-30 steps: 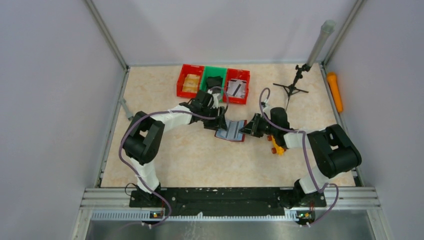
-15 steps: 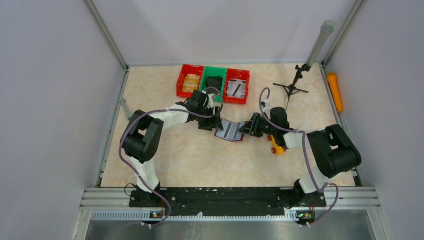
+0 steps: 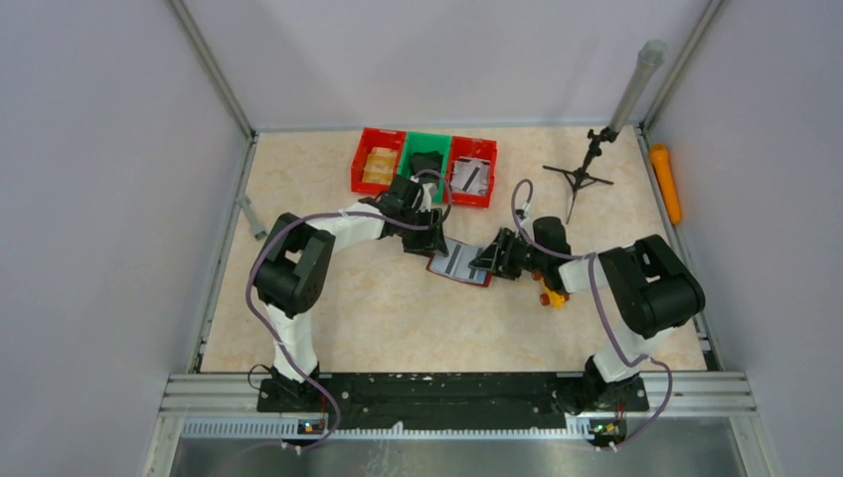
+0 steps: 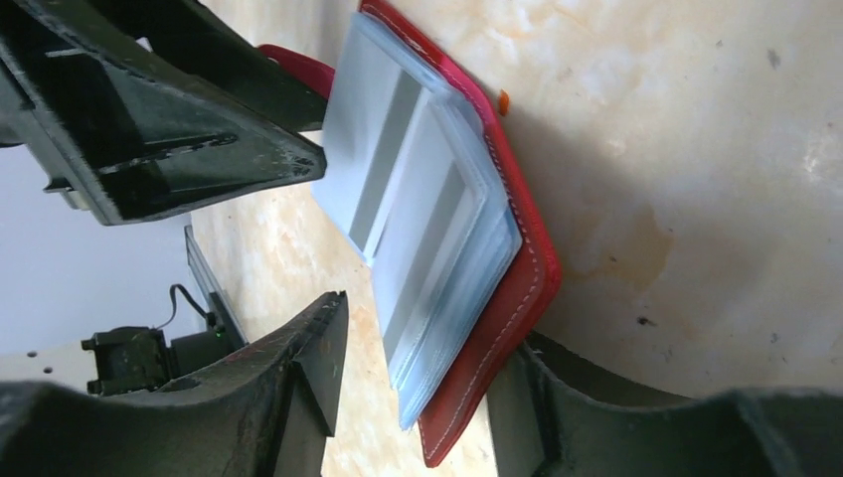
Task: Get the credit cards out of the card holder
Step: Remove the credit card from the card holder.
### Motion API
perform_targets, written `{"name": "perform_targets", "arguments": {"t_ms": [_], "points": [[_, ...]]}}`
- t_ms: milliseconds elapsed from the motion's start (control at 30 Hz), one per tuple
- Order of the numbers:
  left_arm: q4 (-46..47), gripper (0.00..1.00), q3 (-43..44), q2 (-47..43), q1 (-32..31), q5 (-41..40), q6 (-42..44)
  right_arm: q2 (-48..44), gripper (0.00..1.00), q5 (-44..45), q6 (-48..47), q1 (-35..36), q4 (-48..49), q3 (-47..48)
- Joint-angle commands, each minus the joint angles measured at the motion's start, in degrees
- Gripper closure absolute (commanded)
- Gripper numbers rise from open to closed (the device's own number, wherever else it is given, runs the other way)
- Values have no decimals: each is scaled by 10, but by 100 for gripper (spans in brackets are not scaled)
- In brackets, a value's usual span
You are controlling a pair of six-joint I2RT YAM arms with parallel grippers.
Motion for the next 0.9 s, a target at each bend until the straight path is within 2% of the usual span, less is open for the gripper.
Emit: {"name": "perform_targets", "arguments": {"t_ms": [0,100,200,300,600,700,867], "points": [[-22,45,-6,32,-3,1,4,21,52,-6,11,-1,22,19],[-10,46,-15,24,-3,10,-1,21,64,-4,11,-1,16,21],[15,46,-34,-3,-1,16,-7,20,83,-3,10,-1,15,22],[30,40,-54,-32,7,11,-8,5,100,-3,12,-1,24,14],[96,13,-162,-145,22,11,11,-84,100,-18,36,-5,107,-26],[153,11,-198,-168,31,68,-6,-96,100,-44,66,-5,155,-35],[310,11,-239,-180,59,201,-75,-98,100,-73,125,-5,229,-40]]}}
